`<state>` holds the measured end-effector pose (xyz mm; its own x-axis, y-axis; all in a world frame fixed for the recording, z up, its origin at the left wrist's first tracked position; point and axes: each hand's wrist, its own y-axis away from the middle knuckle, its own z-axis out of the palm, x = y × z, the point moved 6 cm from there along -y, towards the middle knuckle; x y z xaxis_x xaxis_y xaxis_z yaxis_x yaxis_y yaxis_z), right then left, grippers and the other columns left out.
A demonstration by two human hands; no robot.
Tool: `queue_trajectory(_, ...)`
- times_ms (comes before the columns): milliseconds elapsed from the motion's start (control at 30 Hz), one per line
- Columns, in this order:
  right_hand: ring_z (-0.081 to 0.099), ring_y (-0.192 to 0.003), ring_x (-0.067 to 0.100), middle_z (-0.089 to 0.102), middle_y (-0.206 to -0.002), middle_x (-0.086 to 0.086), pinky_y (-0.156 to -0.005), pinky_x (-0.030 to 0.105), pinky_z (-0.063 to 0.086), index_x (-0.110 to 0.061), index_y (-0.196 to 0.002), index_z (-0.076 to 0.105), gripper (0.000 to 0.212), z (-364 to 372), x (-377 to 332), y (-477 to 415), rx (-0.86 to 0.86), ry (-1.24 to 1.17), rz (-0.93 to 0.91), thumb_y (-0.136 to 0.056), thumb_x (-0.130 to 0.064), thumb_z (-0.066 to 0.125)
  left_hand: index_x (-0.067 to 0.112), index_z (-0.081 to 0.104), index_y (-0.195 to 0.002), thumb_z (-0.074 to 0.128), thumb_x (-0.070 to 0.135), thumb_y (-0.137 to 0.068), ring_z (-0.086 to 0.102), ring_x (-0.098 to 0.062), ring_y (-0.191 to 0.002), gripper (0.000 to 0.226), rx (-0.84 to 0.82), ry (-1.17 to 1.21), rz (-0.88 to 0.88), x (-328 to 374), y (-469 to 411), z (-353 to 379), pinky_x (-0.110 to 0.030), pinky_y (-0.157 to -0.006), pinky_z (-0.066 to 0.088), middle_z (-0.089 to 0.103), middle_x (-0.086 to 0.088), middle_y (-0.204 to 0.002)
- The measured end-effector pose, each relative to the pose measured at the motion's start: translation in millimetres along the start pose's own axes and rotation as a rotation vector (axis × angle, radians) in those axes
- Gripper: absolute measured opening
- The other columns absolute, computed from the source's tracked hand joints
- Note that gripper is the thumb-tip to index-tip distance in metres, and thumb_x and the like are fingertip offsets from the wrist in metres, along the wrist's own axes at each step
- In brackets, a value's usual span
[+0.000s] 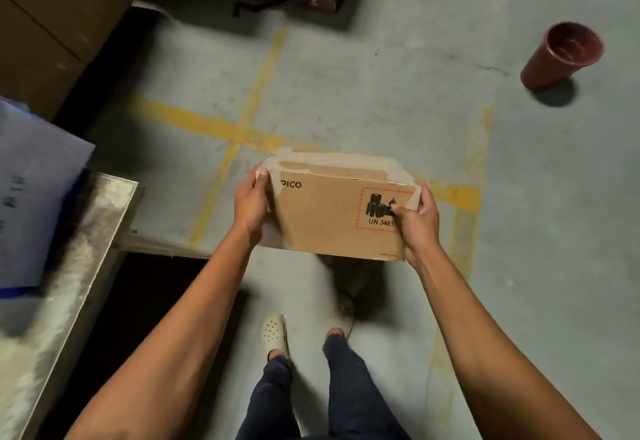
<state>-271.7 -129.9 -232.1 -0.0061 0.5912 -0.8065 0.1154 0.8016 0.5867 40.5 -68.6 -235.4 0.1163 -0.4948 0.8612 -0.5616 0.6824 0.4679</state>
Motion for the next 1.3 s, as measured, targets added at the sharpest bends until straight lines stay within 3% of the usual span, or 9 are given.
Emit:
queue_trajectory(167, 0.069, -0.087, 0.003, 0.067, -0.121, 0.003, -0.062, 0.024, 0.058, -0.024, -0.147, 0.046, 0.076, 40.0, -32.3, 68.0, -0.173, 0.075, -0.11, -0.086, 0.02, 0.051, 0.009, 0.057, -0.137, 0.046, 0.02, -0.106, 0.051, -0.003, -0.12, 0.035, 0.206, 0.099, 0.097, 34.9, 70.7, -84.3, 0.004, -0.076, 0.039, 0.058, 0.007, -0.131)
queue_trajectory(333, 0.066, -0.103, 0.009, 0.063, -0.13, 0.001, -0.068, 0.023, 0.059, -0.022, -0.147, 0.05, 0.075, 72.0, -57.6, 130.9, -0.249, 0.103, -0.223, -0.085, 0.019, 0.051, 0.015, 0.059, -0.138, 0.049, 0.029, -0.105, 0.051, -0.003, -0.129, 0.038, 0.321, 0.144, 0.18, 55.0, 133.2, -168.0, -0.019, -0.11, 0.036, 0.057, 0.009, -0.139)
queue_trajectory(500, 0.064, -0.093, 0.002, 0.062, -0.131, 0.002, -0.064, 0.017, 0.056, -0.017, -0.149, 0.047, 0.072, 130.7, -66.2, 219.3, -0.396, 0.099, -0.311, -0.086, 0.018, 0.048, 0.026, 0.074, -0.094, 0.05, 0.032, -0.104, 0.066, -0.002, -0.091, 0.027, 0.48, 0.262, 0.2, 50.4, 213.4, -264.4, -0.015, -0.083, 0.051, 0.073, 0.012, -0.095)
queue_trajectory(700, 0.065, -0.088, -0.002, 0.063, -0.126, 0.0, -0.067, 0.015, 0.054, -0.015, -0.147, 0.049, 0.064, 198.5, -27.8, 334.5, -0.571, 0.154, -0.398, -0.089, 0.011, 0.051, 0.021, 0.074, -0.113, 0.049, 0.052, -0.096, 0.07, -0.02, -0.105, 0.043, 0.691, 0.341, 0.179, -16.7, 316.0, -381.9, -0.045, -0.099, 0.053, 0.076, 0.0, -0.107)
queue_trajectory(800, 0.064, -0.115, 0.017, 0.064, -0.132, 0.004, -0.089, 0.024, 0.051, -0.015, -0.143, 0.052, 0.058, 236.9, 7.8, 392.3, -0.732, 0.243, -0.466, -0.088, -0.001, 0.062, 0.017, 0.05, -0.146, 0.046, 0.051, -0.101, 0.047, -0.014, -0.136, 0.057, 0.829, 0.403, 0.223, -53.5, 370.6, -434.4, -0.028, -0.112, 0.036, 0.051, 0.0, -0.149)
queue_trajectory(900, 0.064, -0.115, 0.025, 0.066, -0.128, 0.009, -0.091, 0.033, 0.053, -0.014, -0.136, 0.057, 0.056, 275.5, 41.4, 446.6, -0.858, 0.312, -0.472, -0.081, -0.012, 0.066, 0.024, 0.033, -0.155, 0.043, 0.048, -0.104, 0.034, -0.008, -0.142, 0.058, 0.943, 0.448, 0.221, -89.0, 418.0, -480.6, -0.019, -0.103, 0.028, 0.036, 0.007, -0.158)
queue_trajectory(1067, 0.061, -0.116, 0.012, 0.057, -0.139, 0.001, -0.099, 0.032, 0.05, -0.021, -0.155, 0.036, 0.08, 326.0, 83.6, 528.9, -1.048, 0.344, -0.499, -0.083, -0.006, 0.069, 0.029, 0.057, -0.124, 0.041, 0.046, -0.105, 0.056, 0.009, -0.098, 0.03, 1.089, 0.516, 0.197, -126.3, 482.5, -538.1, -0.008, -0.077, 0.04, 0.06, 0.026, -0.105)
queue_trajectory(1200, 0.057, -0.127, 0.016, 0.051, -0.146, 0.002, -0.108, 0.043, 0.047, -0.043, -0.148, 0.042, 0.086, 369.4, 107.0, 560.5, -1.161, 0.391, -0.52, -0.07, -0.025, 0.075, 0.029, 0.064, -0.119, 0.051, 0.061, -0.093, 0.062, -0.008, -0.11, 0.043, 1.178, 0.545, 0.178, -152.2, 509.7, -576.5, -0.031, -0.092, 0.051, 0.068, 0.012, -0.114)
queue_trajectory(1300, 0.065, -0.115, 0.019, 0.059, -0.135, 0.007, -0.097, 0.041, 0.055, -0.048, -0.127, 0.058, 0.061, 401.6, 116.6, 577.8, -1.21, 0.414, -0.503, -0.076, -0.022, 0.076, 0.034, 0.068, -0.107, 0.061, 0.068, -0.074, 0.064, -0.019, -0.112, 0.048, 1.237, 0.577, 0.131, -175.8, 512.2, -605.6, -0.048, -0.101, 0.051, 0.071, 0.003, -0.115)
